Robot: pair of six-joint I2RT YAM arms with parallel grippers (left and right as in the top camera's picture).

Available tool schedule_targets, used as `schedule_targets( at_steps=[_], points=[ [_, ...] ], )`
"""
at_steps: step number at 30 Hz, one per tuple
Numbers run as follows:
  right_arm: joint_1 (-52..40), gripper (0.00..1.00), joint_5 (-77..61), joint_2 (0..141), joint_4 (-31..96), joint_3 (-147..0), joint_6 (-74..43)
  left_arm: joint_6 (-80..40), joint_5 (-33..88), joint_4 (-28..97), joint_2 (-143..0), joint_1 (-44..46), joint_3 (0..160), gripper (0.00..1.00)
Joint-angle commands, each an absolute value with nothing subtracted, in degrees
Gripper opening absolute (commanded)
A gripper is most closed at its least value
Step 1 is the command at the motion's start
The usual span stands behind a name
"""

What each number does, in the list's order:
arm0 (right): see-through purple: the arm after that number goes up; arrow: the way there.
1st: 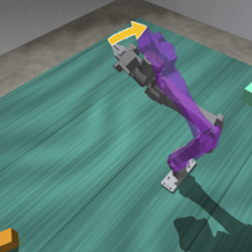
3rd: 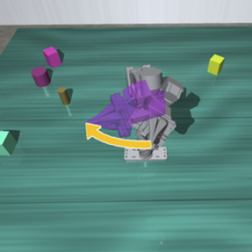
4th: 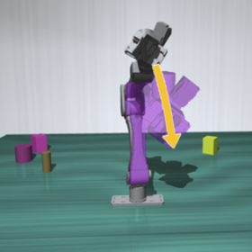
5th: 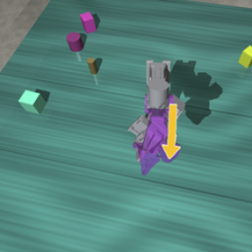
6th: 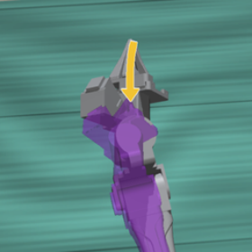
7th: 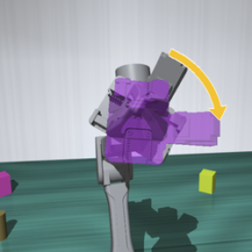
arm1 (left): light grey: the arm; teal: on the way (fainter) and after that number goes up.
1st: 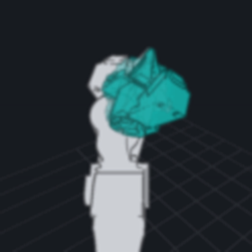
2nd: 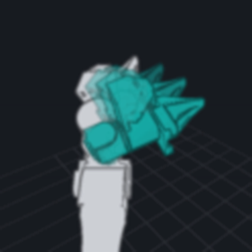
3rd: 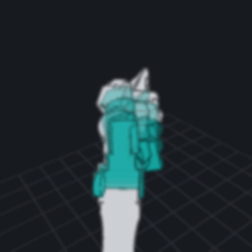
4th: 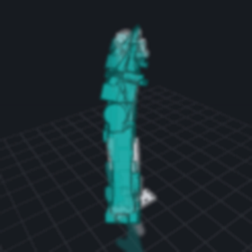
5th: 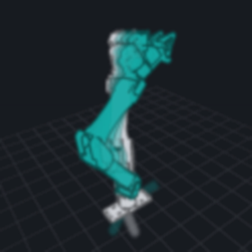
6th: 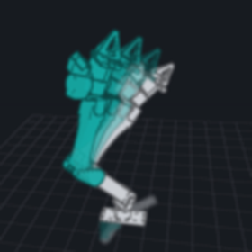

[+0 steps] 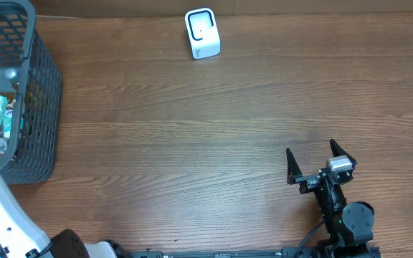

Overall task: Scan the item barcode
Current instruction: 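Lower the left gripper into the basket and grasp the green-capped jar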

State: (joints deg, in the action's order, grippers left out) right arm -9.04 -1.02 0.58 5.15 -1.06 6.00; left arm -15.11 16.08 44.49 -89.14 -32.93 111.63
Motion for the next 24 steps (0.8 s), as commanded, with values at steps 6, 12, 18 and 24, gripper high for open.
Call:
schedule_targets(
  at_steps=[6, 12, 18, 24],
  points=[
    [-9.0, 1.0, -0.3, 0.2, 4.8, -0.5, 5.8, -6.3, 11.1, 57.9, -96.1, -45.7, 112.4, 0.85],
    [-9.0, 1.0, -0.2, 0.2, 4.8, -0.5, 5.8, 4.4, 8.9, 66.0, -105.3, -45.8, 112.3, 1.0],
    [-9.0, 1.0, -0.3, 0.2, 4.8, -0.5, 5.8, 9.9, 12.5, 69.4, -112.5, -45.6, 112.3, 1.0],
    [-9.0, 1.0, -0.3, 0.2, 4.8, -0.5, 5.8, 12.3, 17.0, 70.1, -117.3, -44.5, 112.3, 1.0]
  ],
)
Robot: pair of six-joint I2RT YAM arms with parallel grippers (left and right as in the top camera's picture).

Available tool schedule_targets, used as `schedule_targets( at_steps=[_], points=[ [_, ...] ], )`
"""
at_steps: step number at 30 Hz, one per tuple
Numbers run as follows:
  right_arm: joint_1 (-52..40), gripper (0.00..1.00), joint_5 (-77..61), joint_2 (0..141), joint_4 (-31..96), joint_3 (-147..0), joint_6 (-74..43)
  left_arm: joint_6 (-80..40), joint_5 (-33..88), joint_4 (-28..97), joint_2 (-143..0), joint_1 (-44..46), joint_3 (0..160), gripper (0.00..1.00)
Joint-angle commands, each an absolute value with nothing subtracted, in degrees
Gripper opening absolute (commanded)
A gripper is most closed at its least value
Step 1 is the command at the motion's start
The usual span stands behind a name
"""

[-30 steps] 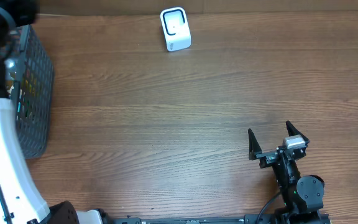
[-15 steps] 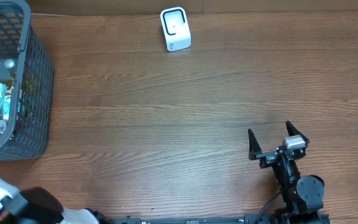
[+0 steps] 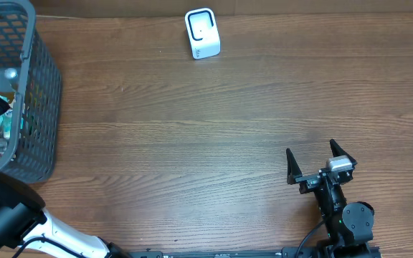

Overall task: Scan the item barcode
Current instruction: 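Lower the left gripper into the basket and grasp the green-capped jar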

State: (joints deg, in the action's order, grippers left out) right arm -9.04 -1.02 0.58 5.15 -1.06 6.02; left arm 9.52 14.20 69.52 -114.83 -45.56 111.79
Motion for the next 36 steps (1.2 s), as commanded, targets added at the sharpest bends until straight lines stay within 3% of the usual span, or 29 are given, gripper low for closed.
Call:
schedule_targets(
  at_steps=[1, 24, 33, 35, 36],
  points=[
    [-9.0, 1.0, -0.2, 0.2, 4.8, -0.5, 5.8, 12.3, 17.0, 70.2, -117.8, -44.2, 112.3, 1.0],
    [-9.0, 1.0, -0.3, 0.2, 4.8, -0.5, 5.8, 11.1, 8.4, 71.5, -123.7, -38.2, 111.5, 1.0],
    [-9.0, 1.0, -0.3, 0.2, 4.8, -0.5, 5.8, 11.1, 8.4, 65.4, -123.7, -38.2, 103.0, 1.0],
    [-9.0, 1.0, -0.3, 0.2, 4.8, -0.5, 5.8, 11.1, 8.4, 64.8, -123.7, -38.2, 102.9, 0.97],
    [-9.0, 1.0, -0.3, 0.2, 4.8, -0.5, 5.8, 11.1, 8.4, 64.5, -123.7, -38.2, 102.9, 0.9]
  ],
)
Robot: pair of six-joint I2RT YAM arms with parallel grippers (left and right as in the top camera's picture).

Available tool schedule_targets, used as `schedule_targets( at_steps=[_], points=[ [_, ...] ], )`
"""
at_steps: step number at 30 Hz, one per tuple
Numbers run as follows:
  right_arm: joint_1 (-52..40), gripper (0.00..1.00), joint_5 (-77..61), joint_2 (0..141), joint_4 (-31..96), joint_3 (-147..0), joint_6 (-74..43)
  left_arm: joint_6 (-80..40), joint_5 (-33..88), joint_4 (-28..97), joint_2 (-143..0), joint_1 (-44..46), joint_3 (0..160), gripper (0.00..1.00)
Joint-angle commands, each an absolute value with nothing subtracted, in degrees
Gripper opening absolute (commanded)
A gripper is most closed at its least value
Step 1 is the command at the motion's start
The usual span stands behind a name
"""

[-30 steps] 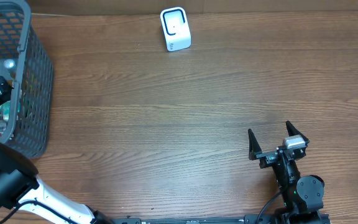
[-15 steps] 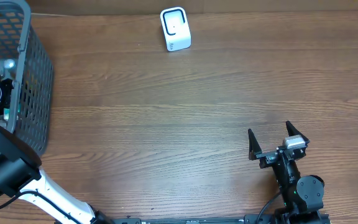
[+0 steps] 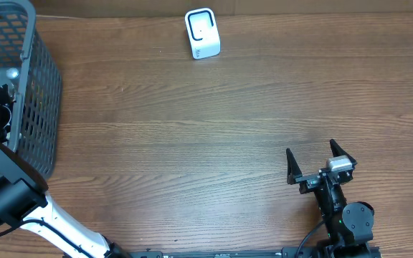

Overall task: Scan the item barcode
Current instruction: 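Lower the left gripper into the basket and grasp the green-capped jar, then lift the jar with the left gripper and carry it toward the scanner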

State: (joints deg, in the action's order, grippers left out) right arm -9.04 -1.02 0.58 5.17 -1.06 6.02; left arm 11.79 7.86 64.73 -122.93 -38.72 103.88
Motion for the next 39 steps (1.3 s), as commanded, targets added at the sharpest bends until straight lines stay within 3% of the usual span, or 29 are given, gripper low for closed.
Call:
schedule_targets(
  at_steps=[1, 3, 6, 11, 20, 24, 32, 39],
  points=[
    [-9.0, 1.0, -0.3, 0.2, 4.8, -0.5, 5.8, 11.1, 8.4, 64.2, -123.6, -38.2, 103.0, 0.84],
    [-9.0, 1.0, -0.3, 0.2, 4.8, -0.5, 5.8, 11.1, 8.4, 64.2, -123.6, -38.2, 103.0, 0.62],
    [-9.0, 1.0, -0.3, 0.2, 4.8, -0.5, 5.8, 11.1, 8.4, 65.8, -123.6, -38.2, 104.7, 0.48],
    [-9.0, 1.0, -0.2, 0.2, 4.8, -0.5, 5.8, 10.0, 8.3, 72.5, -123.0, -38.3, 115.2, 0.48],
    [-9.0, 1.0, -0.3, 0.2, 4.8, -0.5, 5.8, -1.6, 8.0, 85.4, -119.8, -37.8, 155.3, 0.47],
    [-9.0, 1.0, -0.3, 0.2, 4.8, -0.5, 5.8, -4.9, 10.5, 86.6, -117.1, -35.3, 163.0, 0.45],
    [-9.0, 1.0, -0.3, 0.2, 4.8, -0.5, 5.8, -5.4, 10.3, 90.0, -110.2, -19.6, 163.5, 0.41],
    [-9.0, 1.0, -0.3, 0.2, 4.8, -0.5, 5.8, -7.6, 8.4, 96.8, -112.9, 4.3, 162.2, 0.35]
  ],
)
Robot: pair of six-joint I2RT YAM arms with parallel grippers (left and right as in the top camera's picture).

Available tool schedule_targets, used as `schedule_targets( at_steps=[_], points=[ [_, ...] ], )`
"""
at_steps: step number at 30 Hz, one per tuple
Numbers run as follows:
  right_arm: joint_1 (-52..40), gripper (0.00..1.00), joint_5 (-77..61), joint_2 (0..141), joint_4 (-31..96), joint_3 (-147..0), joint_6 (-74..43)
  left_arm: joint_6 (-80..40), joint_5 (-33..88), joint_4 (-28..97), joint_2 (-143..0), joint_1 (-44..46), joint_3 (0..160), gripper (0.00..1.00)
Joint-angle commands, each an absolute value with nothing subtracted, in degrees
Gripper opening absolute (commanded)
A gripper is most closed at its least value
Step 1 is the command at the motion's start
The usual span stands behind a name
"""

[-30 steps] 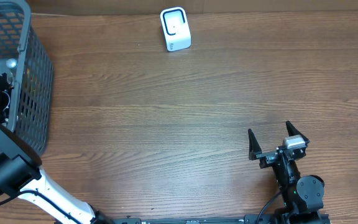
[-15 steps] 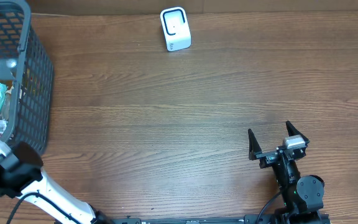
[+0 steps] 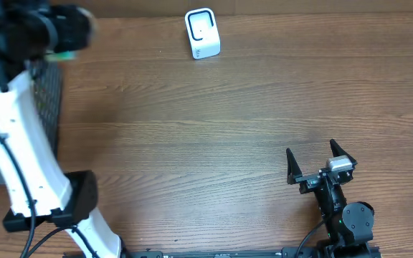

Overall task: Scan the item barcode
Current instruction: 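Lift the jar with the left gripper and carry it toward the scanner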

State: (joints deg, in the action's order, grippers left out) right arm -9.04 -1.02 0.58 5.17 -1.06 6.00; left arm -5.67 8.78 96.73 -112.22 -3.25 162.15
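The white barcode scanner (image 3: 202,33) stands at the far edge of the table. My left arm (image 3: 20,143) rises close to the camera at the left. Its dark, blurred gripper head (image 3: 56,29) is high over the basket's far right corner. A thin pale green strip (image 3: 62,54) shows at its lower edge; what it is and whether the fingers hold it cannot be told. My right gripper (image 3: 310,148) rests open on the table at the near right, with nothing between its fingers.
A grey mesh basket (image 3: 51,89) stands at the left edge, mostly hidden behind my left arm. A bit of its contents shows at the frame's edge. The wooden table (image 3: 214,129) stretches between basket, scanner and right arm.
My left gripper was down inside the basket at the left edge. Now it is raised high, near the camera, over the basket's far right corner. The right arm has not moved.
The left arm was at the frame's left edge beside the basket with packets inside. Then its gripper was low in the basket among the packets, and stayed there a moment later. Now it is lifted up and to the right of there.
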Motion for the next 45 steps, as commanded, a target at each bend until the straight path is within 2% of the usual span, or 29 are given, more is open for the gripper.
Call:
schedule_targets(
  at_steps=[1, 7, 10, 13, 17, 20, 28, 32, 39, 45],
  points=[
    [-9.0, 1.0, -0.2, 0.2, 4.8, -0.5, 5.8, -7.8, 8.1, 96.8, -113.7, 8.5, 160.6, 0.35],
    [-9.0, 1.0, -0.3, 0.2, 4.8, -0.5, 5.8, -12.2, 2.3, 96.6, -117.7, 21.3, 152.2, 0.36],
    [-9.0, 1.0, -0.3, 0.2, 4.8, -0.5, 5.8, -22.9, 2.3, 96.8, -121.8, 26.4, 148.9, 0.3],
    [-9.0, 1.0, -0.3, 0.2, 4.8, -0.5, 5.8, -29.7, 2.3, 96.8, -125.6, 29.8, 147.6, 0.27],
    [-9.0, 1.0, -0.3, 0.2, 4.8, -0.5, 5.8, -33.2, 1.1, 96.8, -130.3, 34.1, 146.6, 0.24],
    [-9.0, 1.0, -0.3, 0.2, 4.8, -0.5, 5.8, -37.5, 0.8, 96.4, -134.8, 37.9, 146.4, 0.24],
    [-9.0, 1.0, -0.3, 0.2, 4.8, -0.5, 5.8, -48.1, 0.8, 90.5, -142.2, 43.5, 146.4, 0.26],
    [-9.0, 1.0, -0.3, 0.2, 4.8, -0.5, 5.8, -48.9, 0.2, 87.4, -143.5, 46.2, 146.4, 0.27],
    [-9.0, 1.0, -0.3, 0.2, 4.8, -0.5, 5.8, -51.8, -8.0, 84.3, -143.7, 50.5, 146.4, 0.28],
    [-9.0, 1.0, -0.2, 0.2, 4.8, -0.5, 5.8, -51.9, -8.1, 82.3, -144.0, 51.1, 146.4, 0.28]
  ],
)
